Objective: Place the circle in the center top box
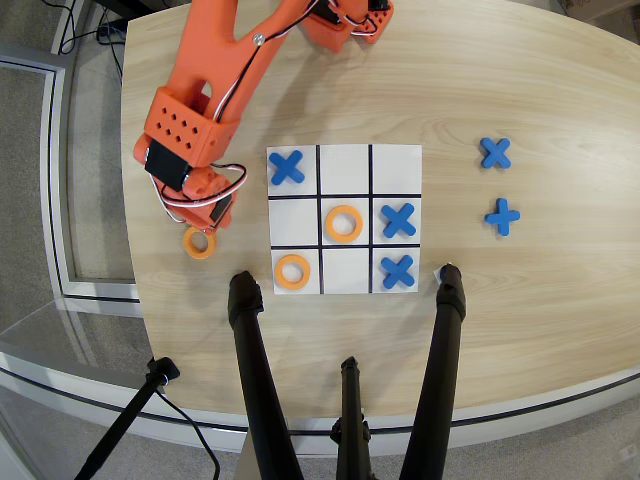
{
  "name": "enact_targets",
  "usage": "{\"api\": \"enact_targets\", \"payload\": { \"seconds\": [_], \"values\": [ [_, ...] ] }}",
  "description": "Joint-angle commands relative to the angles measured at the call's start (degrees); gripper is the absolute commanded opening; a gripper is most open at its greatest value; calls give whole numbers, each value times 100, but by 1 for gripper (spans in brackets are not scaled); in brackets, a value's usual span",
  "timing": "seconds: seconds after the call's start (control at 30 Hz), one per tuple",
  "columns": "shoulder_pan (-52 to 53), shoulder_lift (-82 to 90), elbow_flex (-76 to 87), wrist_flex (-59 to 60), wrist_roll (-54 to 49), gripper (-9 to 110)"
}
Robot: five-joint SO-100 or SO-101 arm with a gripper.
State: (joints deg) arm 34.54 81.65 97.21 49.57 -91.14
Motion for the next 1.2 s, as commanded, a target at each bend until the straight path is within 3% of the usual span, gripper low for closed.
{"api": "enact_targets", "payload": {
  "seconds": [0.0,0.4,1.17],
  "values": [
    [62,-202,-369,-62,-123,18],
    [290,-1327,-1573,-44,-202,18],
    [466,-1547,-1468,-35,-369,18]
  ]
}}
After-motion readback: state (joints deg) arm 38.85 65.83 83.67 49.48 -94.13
